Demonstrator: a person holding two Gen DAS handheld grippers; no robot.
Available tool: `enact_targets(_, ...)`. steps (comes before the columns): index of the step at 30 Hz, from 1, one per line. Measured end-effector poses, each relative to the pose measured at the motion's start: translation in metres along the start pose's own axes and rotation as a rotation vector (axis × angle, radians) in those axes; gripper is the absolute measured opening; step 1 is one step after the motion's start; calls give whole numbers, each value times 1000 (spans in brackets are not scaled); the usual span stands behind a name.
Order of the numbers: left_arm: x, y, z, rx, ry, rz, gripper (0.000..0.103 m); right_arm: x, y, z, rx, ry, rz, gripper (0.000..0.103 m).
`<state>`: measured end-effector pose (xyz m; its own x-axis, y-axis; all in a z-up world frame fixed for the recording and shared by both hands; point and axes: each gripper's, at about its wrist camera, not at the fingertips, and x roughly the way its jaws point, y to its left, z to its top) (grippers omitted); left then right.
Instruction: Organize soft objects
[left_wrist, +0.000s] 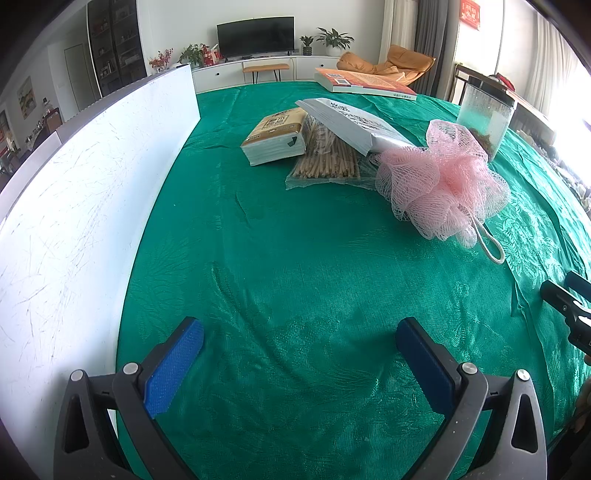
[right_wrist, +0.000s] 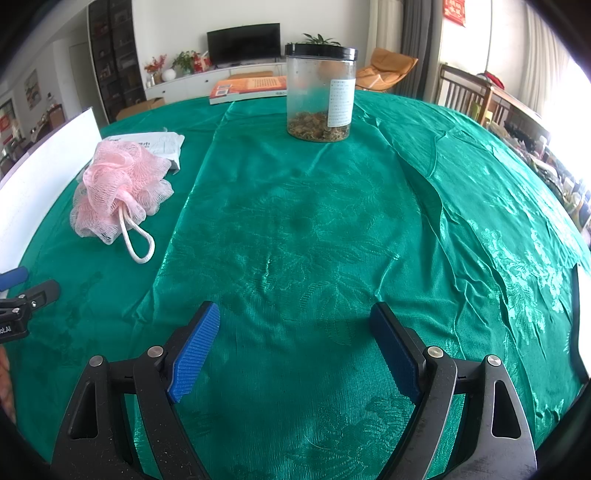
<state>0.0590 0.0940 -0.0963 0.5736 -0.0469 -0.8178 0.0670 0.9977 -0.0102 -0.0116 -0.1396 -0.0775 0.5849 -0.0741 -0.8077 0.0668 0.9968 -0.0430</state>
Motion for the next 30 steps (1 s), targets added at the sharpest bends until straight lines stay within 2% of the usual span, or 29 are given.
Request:
enact_targets(24,0,0,0,0,0,1,103,0,0,0,-5,4,5,86)
enact_targets(28,0,0,0,0,0,0,103,4,-3,15,-3,90,28,85)
enact_targets(30,0,0,0,0,0,1,103,-2,-2,29,55,72,135,86)
